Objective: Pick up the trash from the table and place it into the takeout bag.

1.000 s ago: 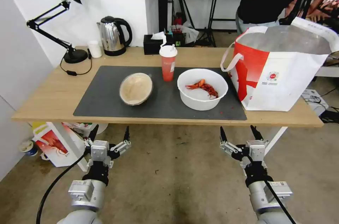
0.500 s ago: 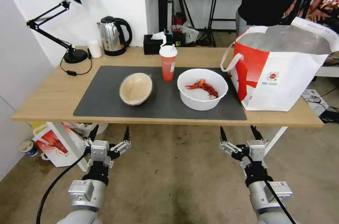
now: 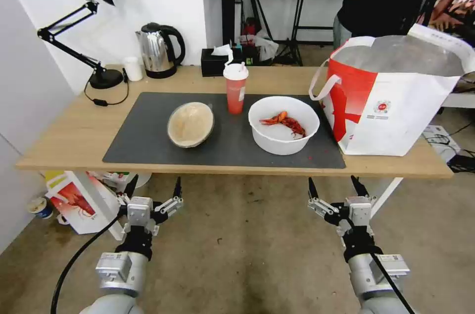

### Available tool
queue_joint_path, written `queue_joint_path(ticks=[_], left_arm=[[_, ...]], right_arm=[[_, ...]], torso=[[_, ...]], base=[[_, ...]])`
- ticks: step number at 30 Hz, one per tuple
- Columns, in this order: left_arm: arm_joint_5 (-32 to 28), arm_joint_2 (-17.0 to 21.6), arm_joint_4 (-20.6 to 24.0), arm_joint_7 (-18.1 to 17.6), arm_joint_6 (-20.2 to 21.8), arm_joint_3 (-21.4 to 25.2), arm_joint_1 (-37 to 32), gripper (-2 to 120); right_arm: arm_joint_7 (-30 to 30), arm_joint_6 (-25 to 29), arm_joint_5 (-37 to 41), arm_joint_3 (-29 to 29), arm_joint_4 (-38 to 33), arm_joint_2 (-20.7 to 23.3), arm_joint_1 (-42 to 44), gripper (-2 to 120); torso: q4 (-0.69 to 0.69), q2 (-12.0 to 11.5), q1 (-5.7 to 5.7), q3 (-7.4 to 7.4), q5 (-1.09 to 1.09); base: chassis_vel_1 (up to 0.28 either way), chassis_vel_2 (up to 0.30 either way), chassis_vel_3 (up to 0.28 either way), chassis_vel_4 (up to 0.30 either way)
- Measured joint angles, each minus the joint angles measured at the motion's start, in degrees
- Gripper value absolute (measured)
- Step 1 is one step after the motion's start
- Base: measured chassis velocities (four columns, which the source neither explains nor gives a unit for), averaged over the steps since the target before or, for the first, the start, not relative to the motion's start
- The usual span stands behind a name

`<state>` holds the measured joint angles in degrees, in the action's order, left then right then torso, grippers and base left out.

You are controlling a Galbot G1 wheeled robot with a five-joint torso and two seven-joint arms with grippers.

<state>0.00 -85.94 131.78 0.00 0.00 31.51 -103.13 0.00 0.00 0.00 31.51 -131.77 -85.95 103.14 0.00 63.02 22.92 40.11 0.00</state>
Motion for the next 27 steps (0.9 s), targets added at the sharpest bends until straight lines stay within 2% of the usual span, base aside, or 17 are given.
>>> queue_joint_path(ticks=[27], left_arm=[[0.00,0.00,0.00,0.00,0.00,0.00,0.00,100]], right_arm=[[0.00,0.00,0.00,0.00,0.00,0.00,0.00,100]], torso=[[0.00,0.00,0.00,0.00,0.00]], base=[[0.000,0.000,0.000,0.000]])
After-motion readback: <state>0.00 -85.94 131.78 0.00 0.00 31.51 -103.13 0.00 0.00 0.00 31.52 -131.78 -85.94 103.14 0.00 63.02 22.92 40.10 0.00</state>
